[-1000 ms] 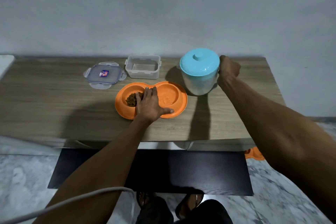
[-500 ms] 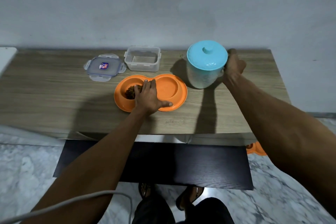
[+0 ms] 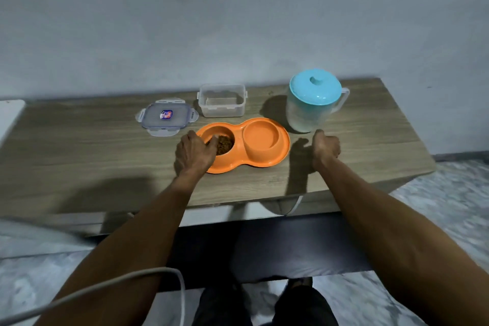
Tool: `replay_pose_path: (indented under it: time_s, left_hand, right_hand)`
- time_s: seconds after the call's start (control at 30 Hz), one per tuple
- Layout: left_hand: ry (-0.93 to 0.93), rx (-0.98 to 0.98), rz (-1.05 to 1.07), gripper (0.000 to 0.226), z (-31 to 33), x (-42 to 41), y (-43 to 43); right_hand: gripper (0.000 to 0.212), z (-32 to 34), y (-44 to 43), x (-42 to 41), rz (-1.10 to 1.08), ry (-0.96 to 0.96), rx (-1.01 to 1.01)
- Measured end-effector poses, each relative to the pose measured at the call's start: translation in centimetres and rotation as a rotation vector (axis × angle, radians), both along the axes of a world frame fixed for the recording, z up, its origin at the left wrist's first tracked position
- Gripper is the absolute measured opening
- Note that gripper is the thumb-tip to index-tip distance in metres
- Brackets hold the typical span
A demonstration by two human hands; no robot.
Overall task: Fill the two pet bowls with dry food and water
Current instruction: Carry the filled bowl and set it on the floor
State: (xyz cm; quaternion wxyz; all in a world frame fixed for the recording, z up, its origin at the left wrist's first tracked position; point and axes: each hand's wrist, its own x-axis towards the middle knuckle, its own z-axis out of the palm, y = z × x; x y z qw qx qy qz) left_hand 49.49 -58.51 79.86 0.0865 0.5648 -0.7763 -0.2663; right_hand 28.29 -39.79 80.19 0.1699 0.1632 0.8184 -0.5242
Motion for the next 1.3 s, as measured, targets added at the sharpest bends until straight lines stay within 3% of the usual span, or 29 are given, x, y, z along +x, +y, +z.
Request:
replay_pose_path:
  time_s: [0.13,0.27,0.43,0.6,1.03,1.3]
  left_hand:
    - [-0.045,0.174,0.052,0.073,-0.6,1.5,-1.9]
    - [-0.056,0.213,0.059,0.064,-0.5,1.7,-2.4]
    - [-0.019,0.268,0.094,0.056,-0.4,1.9,-2.4]
    - [-0.018,0.289,0.096,0.061,-1.6,2.1,-0.9]
    - [0.111,0.289,-0.009,0.048,2.7,-3.8,14.4]
    - [0.12,0.231,-0.084,0.052,5.0,-11.7,29.4]
  right_hand:
    - [0.063,-0.3,-2.2,3.4,0.215,0.037,0.139]
    - [0.078,-1.5,-3.6,4.5,0.303,0.03,0.234]
    - [0.053,-0.4,-3.9,5.7,0.288,0.022,0.233]
    - [0.055,-0.2,-1.6,6.5,0.249,0.03,0.258]
    - [0.041,1.1,15.3,3.4,0.107,0.109,0.128]
    - [0.061,3.5,31.5,-3.5,0.024,0.142,0.095]
